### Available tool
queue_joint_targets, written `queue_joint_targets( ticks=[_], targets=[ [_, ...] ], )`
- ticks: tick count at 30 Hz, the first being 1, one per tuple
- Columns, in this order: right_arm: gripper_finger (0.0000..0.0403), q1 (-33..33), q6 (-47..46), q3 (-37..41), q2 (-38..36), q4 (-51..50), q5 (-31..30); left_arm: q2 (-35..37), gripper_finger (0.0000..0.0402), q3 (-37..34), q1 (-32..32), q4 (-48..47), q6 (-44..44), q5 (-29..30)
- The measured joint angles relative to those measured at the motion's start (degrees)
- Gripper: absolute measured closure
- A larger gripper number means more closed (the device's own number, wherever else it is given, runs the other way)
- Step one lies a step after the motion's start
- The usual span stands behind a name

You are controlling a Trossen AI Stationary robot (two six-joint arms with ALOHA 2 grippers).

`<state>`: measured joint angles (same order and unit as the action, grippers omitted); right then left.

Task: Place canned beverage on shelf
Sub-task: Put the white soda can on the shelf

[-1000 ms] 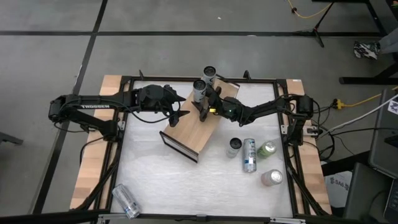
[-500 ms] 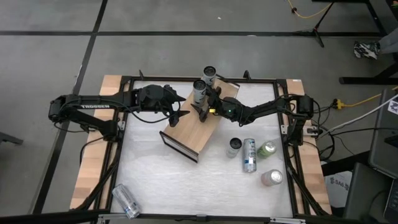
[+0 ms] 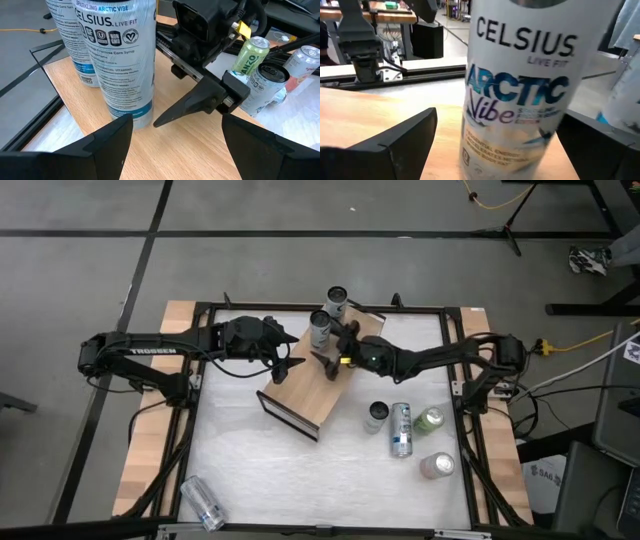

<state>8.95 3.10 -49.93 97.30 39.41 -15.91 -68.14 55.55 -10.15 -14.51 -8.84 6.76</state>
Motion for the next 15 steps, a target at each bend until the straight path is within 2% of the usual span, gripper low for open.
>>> queue_joint_targets(
  ticks=[12,15],
  targets=[
    [0.0017,0.0,0.0,0.0,-2.3,-3.6,-0.1,0.0,0.0103,0.0,0.0,0.0,0.0,0.0],
    [0.0017,0.0,0.3,0.0,-2.3,-3.7,-1.8,0.0,0.0103,0.0,0.0,0.0,0.0,0.0]
  ],
)
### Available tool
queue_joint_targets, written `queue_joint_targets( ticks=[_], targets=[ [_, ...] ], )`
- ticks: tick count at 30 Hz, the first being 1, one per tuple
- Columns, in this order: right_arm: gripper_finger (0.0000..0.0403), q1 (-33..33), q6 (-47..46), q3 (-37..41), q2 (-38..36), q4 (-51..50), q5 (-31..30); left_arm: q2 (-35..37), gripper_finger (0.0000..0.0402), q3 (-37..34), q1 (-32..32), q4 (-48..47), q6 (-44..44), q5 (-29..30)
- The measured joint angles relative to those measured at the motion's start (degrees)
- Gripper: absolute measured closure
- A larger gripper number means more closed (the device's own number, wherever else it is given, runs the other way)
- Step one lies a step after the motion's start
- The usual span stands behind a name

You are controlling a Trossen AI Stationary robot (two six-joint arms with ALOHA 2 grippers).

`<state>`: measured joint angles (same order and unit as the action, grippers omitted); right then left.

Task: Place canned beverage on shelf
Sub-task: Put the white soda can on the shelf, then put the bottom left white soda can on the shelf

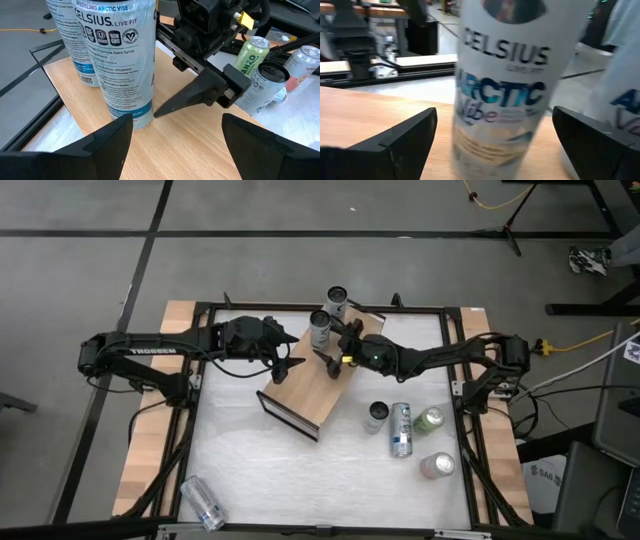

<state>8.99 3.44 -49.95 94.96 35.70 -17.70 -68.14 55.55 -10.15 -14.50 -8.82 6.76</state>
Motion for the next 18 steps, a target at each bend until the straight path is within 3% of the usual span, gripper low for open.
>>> queue_joint_targets(
  ticks=[5,14,18],
  targets=[
    [0.0017,0.0,0.1,0.0,-2.3,-4.4,-3.7,0.0,0.0103,0.0,0.2,0.0,-0.8,0.0],
    [0.0017,0.0,-0.6,0.0,-11.4,-20.1,-2.2,0.0,0.0103,0.0,0.6,0.0,-6.1,0.0],
    [0.0017,-0.5,-2.6,0.0,-15.3,-24.1,-0.5,0.0,0.0103,0.0,0.8,0.0,-7.3,-3.6]
  ],
)
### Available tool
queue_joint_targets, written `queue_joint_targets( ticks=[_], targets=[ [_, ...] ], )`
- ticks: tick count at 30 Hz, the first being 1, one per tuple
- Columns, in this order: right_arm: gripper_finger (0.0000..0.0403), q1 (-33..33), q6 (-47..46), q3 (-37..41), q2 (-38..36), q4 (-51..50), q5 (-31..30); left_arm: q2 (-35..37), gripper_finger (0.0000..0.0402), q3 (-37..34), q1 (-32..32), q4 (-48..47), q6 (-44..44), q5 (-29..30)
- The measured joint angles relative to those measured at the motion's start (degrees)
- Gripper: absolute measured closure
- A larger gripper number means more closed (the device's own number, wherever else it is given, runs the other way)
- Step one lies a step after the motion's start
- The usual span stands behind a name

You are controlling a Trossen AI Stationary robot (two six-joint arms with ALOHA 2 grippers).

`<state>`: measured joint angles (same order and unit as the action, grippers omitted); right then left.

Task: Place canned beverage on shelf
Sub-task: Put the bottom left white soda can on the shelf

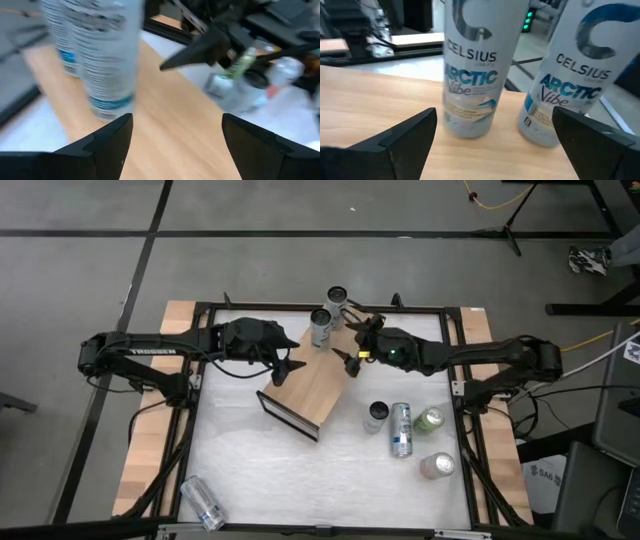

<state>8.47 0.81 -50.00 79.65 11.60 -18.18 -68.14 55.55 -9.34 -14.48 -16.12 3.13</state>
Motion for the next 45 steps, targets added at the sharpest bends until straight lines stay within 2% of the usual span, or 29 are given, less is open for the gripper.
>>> queue_joint_targets(
  ticks=[4,8,15,18,27,34,38,45],
  targets=[
    [0.0017,-2.3,-3.1,0.0,-4.0,-5.0,1.9,0.8,0.0103,0.0,0.8,-1.0,-13.1,-6.3],
    [0.0017,-6.6,-3.9,0.0,-6.5,-9.4,2.3,2.9,0.0103,0.0,3.2,-8.2,-29.8,-12.9],
    [0.0017,-13.6,-4.0,0.0,-6.9,-10.7,2.3,5.5,0.0103,0.0,14.8,-20.5,-62.9,-22.1],
    [0.0017,-15.9,-4.0,0.0,-6.7,-10.8,2.3,5.6,0.0103,0.0,22.1,-21.1,-75.7,-23.2],
    [0.0017,-21.2,-4.0,0.0,-6.7,-10.7,2.3,2.3,0.0103,0.0,42.7,-21.2,-107.0,-20.5],
    [0.0017,-24.6,-4.0,0.0,-6.7,-10.7,2.3,-2.8,0.0103,0.0,54.3,-24.1,-122.6,-22.8],
    [0.0017,-25.9,-4.0,0.0,-6.7,-10.7,2.4,-6.7,0.0103,0.0,59.2,-23.9,-124.4,-23.7],
    [0.0017,-27.4,-4.0,0.0,-6.7,-10.7,2.4,-13.1,0.0103,0.0,64.2,-23.8,-124.5,-24.3]
  ],
)
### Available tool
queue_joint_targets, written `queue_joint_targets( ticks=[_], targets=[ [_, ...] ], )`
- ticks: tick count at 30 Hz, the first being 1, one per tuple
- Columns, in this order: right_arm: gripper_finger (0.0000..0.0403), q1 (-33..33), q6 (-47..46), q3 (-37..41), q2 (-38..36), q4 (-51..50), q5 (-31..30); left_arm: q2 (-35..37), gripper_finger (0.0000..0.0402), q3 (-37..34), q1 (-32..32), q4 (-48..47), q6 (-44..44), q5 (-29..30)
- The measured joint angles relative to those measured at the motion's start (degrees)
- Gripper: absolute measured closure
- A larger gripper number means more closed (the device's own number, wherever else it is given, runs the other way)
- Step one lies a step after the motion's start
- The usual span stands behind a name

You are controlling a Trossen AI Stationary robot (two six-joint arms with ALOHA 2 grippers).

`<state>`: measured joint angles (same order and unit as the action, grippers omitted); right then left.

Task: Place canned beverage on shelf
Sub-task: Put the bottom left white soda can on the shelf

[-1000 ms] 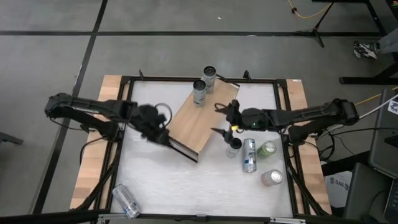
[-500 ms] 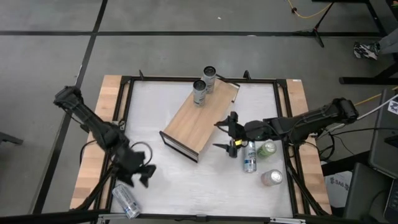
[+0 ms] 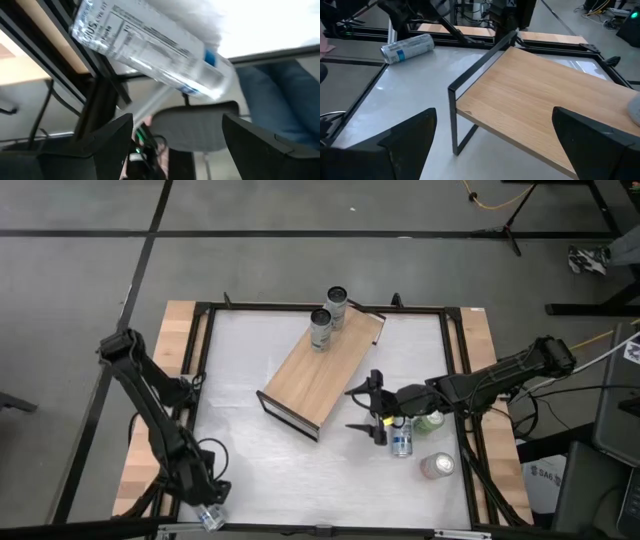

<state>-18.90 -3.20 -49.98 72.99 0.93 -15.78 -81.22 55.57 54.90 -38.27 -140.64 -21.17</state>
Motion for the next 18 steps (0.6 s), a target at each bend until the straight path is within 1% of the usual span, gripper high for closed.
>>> queue_joint_targets(
  ticks=[4,12,18],
  targets=[
    [0.0017,0.0,-1.7,0.0,0.0,0.0,1.4,-3.0,0.0103,0.0,1.4,0.2,0.0,0.0],
    [0.0017,0.0,-2.5,0.0,0.0,0.0,1.5,-7.7,0.0103,0.1,2.2,1.9,-0.1,-1.0],
    [0.0017,0.0,-2.6,0.0,0.0,0.0,1.6,-8.5,0.0103,0.0,2.2,1.7,-0.1,2.5]
  ],
)
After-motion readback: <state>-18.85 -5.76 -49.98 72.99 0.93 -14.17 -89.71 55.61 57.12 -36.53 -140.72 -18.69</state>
